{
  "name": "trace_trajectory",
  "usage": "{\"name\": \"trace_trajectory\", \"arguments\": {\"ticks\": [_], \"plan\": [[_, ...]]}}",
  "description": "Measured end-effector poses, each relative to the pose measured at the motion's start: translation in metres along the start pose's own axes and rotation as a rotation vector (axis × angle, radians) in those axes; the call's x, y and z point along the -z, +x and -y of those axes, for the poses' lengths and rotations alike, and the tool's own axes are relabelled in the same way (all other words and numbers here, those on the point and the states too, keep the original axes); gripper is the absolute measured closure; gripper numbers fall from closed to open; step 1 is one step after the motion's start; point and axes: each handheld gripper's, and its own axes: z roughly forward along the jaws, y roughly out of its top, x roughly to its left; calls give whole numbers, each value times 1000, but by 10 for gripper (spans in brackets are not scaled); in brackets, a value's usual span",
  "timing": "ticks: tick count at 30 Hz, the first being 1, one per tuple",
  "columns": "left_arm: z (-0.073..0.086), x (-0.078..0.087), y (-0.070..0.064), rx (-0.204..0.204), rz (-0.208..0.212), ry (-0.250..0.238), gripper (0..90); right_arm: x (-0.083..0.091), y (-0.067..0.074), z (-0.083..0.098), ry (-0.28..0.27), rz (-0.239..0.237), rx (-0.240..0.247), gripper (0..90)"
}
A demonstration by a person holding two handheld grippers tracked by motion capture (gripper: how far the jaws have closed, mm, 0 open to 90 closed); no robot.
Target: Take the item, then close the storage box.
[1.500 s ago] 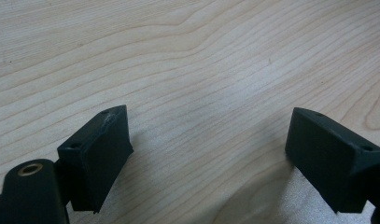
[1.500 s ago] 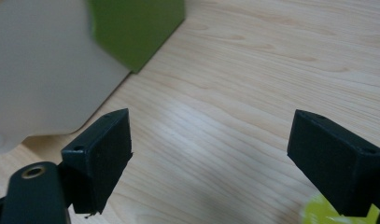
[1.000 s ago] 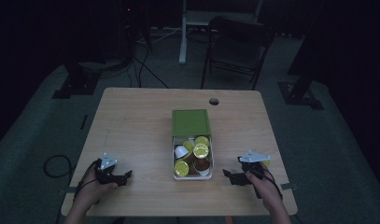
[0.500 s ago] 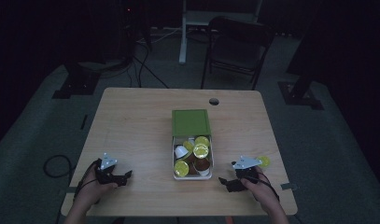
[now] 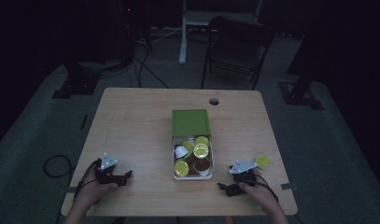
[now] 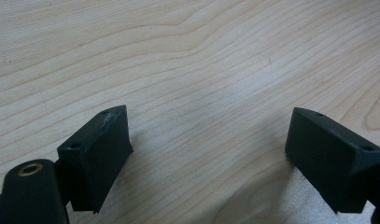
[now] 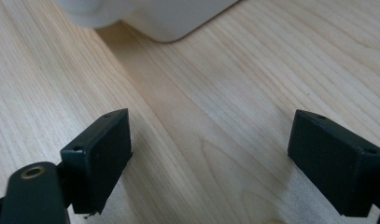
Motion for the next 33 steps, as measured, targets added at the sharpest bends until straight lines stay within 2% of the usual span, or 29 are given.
{"name": "trace_trajectory", "arguments": {"ticks": [5, 11, 33], "plan": [[0, 0, 0, 0, 0, 0, 144, -1, 1, 0, -4, -10, -3, 128], [0, 0, 0, 0, 0, 0, 144, -3, 0, 5, -55, -9, -26, 121], [2, 2, -1, -11, 10, 0, 144, -3, 0, 5, -53, -6, -26, 121]]}}
